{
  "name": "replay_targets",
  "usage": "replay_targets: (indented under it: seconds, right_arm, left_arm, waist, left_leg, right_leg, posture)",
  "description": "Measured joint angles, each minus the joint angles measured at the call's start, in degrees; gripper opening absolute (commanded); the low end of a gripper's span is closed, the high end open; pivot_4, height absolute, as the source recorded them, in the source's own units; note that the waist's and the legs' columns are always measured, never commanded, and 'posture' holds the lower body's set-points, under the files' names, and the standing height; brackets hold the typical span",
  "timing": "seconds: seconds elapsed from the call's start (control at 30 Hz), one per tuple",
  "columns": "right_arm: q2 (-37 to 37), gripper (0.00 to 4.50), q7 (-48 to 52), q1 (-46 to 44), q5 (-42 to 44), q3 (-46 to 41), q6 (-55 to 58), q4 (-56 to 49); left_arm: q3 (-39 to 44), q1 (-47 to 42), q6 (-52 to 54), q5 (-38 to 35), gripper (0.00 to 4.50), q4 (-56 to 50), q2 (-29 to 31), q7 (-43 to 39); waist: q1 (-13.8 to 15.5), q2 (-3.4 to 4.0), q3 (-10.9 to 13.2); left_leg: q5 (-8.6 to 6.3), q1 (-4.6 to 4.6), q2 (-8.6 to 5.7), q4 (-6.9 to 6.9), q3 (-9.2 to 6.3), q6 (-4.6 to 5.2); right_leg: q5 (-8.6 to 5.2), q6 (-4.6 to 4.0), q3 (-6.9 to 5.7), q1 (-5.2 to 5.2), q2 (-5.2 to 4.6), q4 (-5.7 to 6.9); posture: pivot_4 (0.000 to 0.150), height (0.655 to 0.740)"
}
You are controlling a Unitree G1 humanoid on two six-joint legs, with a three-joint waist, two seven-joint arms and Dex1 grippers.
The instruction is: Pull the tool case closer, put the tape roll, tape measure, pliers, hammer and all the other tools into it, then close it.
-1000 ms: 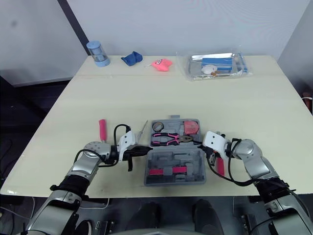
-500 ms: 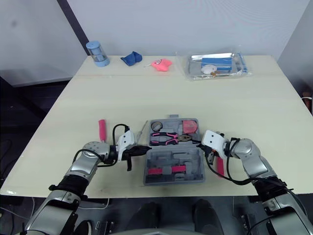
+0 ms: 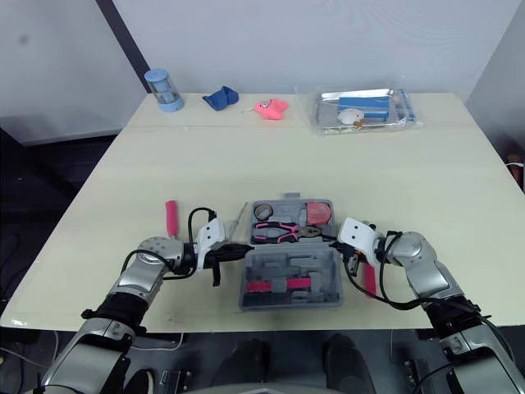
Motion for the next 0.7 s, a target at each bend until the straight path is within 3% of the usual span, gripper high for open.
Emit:
replay_targets:
  seconds: [0.7]
  right_arm:
    - [-1.73, 0.08, 0.73, 1.15, 0.53, 0.02, 1.42, -2.40]
  left_arm:
    - [-0.26, 0.41, 0.02, 0.00, 0.00, -0.96, 0.03, 0.53]
  waist:
    - [0.24, 0.00, 0.00]
  left_leg:
    - [0.00, -0.04, 0.00, -0.01, 0.00, 0.00]
  right_leg:
    - [0.00, 0.00, 0.00, -0.01, 0.00, -0.04]
  posture:
    - [0.150, 0.7400]
